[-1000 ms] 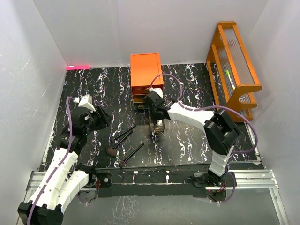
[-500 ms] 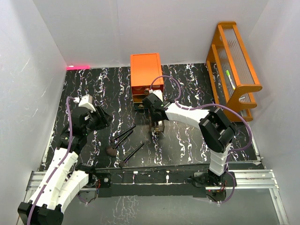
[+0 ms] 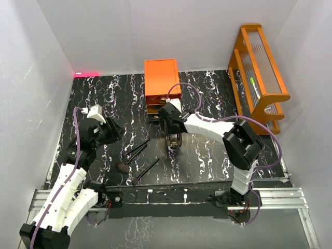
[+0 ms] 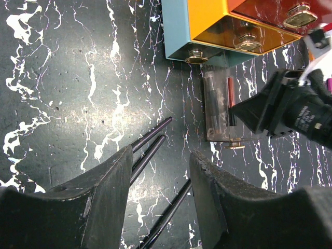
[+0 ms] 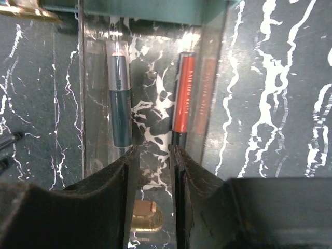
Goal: Organize the makeup
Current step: Place the lipstick in the drawer, then move the makeup to the center of the board.
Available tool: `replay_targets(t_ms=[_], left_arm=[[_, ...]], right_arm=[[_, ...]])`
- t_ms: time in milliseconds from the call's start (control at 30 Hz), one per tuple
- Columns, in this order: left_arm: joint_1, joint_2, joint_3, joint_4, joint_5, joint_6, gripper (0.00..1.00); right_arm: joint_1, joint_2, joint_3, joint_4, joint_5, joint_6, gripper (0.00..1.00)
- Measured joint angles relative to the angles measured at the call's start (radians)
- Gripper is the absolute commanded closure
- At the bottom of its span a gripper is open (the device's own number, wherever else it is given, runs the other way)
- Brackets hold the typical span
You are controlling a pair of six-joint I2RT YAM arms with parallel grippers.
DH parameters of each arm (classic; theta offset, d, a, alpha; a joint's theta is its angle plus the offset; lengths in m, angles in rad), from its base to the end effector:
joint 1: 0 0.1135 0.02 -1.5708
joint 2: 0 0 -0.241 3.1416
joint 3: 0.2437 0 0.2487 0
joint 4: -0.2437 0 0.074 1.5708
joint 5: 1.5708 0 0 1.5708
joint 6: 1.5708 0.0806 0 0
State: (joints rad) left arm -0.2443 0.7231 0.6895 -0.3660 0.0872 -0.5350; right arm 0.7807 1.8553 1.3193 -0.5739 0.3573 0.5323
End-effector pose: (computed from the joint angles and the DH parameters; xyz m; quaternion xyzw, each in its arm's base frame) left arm 0.2163 -0.0612 0.2648 -0.0967 0.8273 -0.2434 0.4970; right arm 0.2985 0.2561 0.1392 -0.0784 0.9557 0.0001 0.2837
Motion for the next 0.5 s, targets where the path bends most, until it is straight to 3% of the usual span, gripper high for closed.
replay_targets(t_ms=[300,500], left_arm=[[0.0,0.0,0.0,0.0,0.001,0.0,0.53],[0.0,0.0,-0.002,0.0,0.006,0.0,0.53]], right_arm=[[-0.063,-0.328,-0.008,-0.085,0.101,-0.032,0.61],[-0.505,-0.47,-0.066,-0.111,0.006,-0.087,0.6]])
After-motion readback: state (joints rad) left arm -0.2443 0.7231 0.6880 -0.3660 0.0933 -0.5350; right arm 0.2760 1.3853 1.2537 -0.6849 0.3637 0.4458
